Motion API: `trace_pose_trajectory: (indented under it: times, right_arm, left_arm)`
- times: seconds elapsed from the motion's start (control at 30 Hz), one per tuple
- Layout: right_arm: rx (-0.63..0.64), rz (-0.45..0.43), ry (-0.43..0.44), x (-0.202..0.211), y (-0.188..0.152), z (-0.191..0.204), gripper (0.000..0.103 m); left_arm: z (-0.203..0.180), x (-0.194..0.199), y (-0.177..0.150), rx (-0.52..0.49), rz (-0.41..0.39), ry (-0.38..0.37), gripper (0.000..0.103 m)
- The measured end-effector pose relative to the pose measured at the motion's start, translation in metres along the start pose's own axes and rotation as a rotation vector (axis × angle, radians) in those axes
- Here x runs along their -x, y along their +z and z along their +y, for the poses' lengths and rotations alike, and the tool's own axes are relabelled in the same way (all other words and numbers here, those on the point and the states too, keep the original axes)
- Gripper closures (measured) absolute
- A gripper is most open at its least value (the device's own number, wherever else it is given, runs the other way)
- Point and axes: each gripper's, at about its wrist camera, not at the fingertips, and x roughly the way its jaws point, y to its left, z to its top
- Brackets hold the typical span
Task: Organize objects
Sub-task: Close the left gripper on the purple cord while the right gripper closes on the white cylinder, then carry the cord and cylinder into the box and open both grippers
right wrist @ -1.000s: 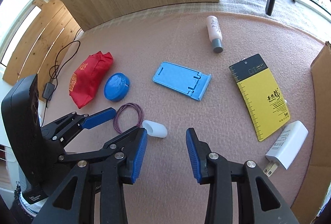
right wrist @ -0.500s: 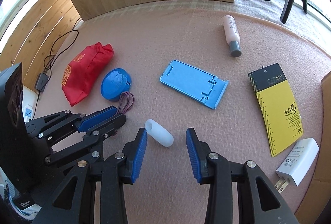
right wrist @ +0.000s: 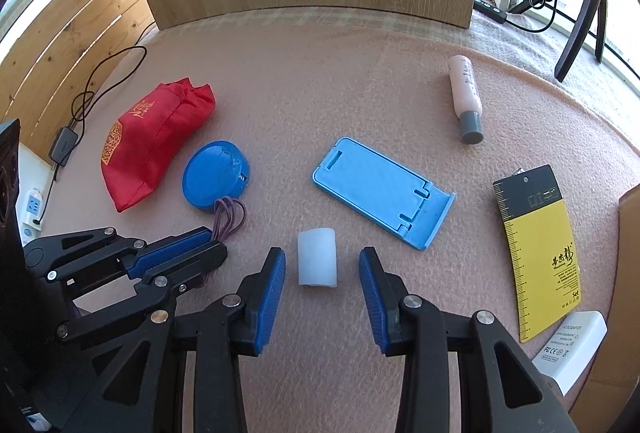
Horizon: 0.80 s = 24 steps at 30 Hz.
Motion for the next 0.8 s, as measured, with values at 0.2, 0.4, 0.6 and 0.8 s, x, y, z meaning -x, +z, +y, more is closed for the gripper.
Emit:
trace_pose_trajectory:
  times: [0.2, 0.4, 0.6, 0.8]
  right_arm:
    - [0.012, 0.0, -0.02, -0.002, 0.004, 0.0, 0.083]
    - [-0.002, 0.003, -0.004, 0.002, 0.001, -0.002, 0.089]
    - [-0.049, -0.002, 0.047, 0.017, -0.011, -0.009, 0.091]
    - [-0.131, -0.062, 0.102, 0.056, -0.031, -0.03, 0.091]
  left_arm:
    - [0.002, 0.001, -0.002, 0.019, -0.004, -0.011, 0.097]
    - [0.005, 0.005, -0.006, 0.045, 0.0, -0.03, 0.097]
    - [0.004, 0.024, -0.012, 0.059, -0.019, -0.054, 0.097]
    - [-0.007, 0.053, -0.01, 0.051, -0.063, -0.088, 0.097]
